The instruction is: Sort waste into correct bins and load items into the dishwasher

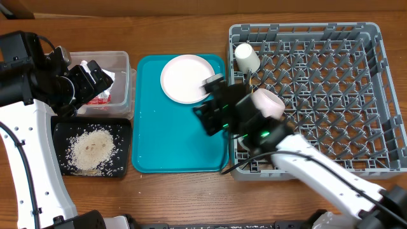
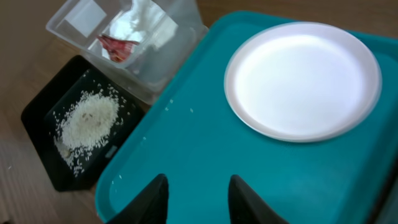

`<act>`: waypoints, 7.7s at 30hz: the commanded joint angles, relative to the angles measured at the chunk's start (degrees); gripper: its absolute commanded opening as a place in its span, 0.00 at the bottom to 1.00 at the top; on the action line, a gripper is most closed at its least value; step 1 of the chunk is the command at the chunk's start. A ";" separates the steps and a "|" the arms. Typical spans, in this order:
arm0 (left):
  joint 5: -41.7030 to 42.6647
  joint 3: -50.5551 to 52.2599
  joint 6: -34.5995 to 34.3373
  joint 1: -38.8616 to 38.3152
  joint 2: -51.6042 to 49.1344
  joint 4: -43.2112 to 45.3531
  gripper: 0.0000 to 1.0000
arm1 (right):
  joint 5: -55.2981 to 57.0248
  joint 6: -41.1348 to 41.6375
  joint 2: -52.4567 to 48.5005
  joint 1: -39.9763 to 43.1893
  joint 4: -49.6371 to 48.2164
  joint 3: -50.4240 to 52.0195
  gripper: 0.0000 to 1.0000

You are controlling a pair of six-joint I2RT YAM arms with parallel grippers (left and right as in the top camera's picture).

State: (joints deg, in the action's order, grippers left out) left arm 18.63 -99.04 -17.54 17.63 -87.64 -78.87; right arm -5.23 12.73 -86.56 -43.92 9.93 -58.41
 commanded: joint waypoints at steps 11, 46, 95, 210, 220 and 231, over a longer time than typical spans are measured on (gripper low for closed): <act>-0.22 -0.70 1.25 -0.07 0.74 0.00 1.00 | 16.13 -9.81 -20.52 -5.03 -24.61 -1.14 0.04; -0.22 -0.70 1.25 -0.07 0.74 0.00 1.00 | 8.48 -7.50 -31.52 3.13 -1.20 -27.02 0.09; -0.22 -0.70 1.25 -0.07 0.74 0.00 1.00 | -12.22 -6.64 -29.64 -2.49 24.57 -32.13 0.12; -0.22 -0.70 1.25 -0.07 0.74 0.00 1.00 | 1.07 -6.75 -35.06 3.72 41.44 -34.51 0.31; -0.22 -0.70 1.25 -0.07 0.74 0.00 1.00 | 1.05 -6.73 -35.06 3.69 42.03 -34.51 0.30; -0.22 -0.70 1.25 -0.07 0.74 0.00 1.00 | 1.07 -6.73 -35.06 3.52 38.99 -33.44 0.29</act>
State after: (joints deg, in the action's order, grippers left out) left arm 18.61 -99.04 -17.54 17.63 -87.64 -78.87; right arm -3.68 5.98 -123.26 -39.90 49.76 -93.03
